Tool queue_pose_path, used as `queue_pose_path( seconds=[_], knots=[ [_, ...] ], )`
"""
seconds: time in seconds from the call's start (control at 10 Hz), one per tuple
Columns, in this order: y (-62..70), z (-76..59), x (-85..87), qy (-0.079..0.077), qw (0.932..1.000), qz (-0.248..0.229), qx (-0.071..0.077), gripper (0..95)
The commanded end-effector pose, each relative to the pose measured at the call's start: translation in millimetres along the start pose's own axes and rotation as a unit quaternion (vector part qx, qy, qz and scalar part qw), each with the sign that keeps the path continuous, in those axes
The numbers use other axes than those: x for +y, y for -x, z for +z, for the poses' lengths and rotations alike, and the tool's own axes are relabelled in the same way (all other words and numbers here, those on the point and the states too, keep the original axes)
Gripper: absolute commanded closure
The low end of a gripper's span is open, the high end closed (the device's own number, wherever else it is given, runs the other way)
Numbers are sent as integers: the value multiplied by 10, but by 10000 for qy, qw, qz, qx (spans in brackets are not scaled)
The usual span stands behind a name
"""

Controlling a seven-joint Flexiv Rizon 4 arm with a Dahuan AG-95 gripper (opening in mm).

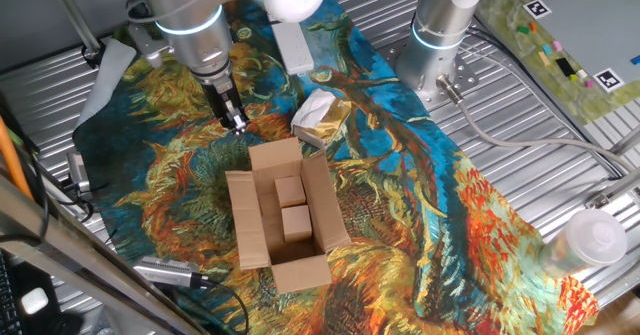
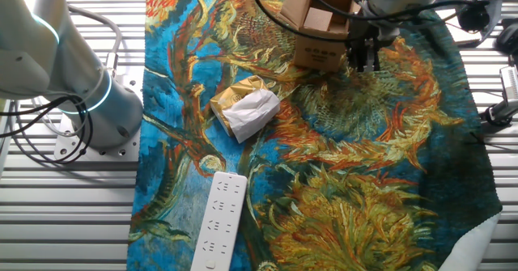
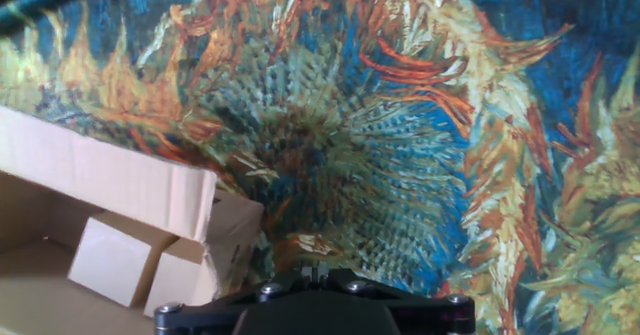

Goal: Cover the box

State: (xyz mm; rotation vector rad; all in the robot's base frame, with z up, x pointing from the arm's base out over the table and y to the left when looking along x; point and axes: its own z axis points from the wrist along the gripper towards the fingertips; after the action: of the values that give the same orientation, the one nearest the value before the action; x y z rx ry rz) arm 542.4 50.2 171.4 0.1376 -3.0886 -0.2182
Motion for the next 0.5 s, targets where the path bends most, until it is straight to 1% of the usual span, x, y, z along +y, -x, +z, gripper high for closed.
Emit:
queue_pose_path(
  seconds=[0.1,0.5],
  knots=[
    [5,9,0,-49,9999,-80,47,950],
    [-9,10,-3,-57,9996,-266,87,950]
  ],
)
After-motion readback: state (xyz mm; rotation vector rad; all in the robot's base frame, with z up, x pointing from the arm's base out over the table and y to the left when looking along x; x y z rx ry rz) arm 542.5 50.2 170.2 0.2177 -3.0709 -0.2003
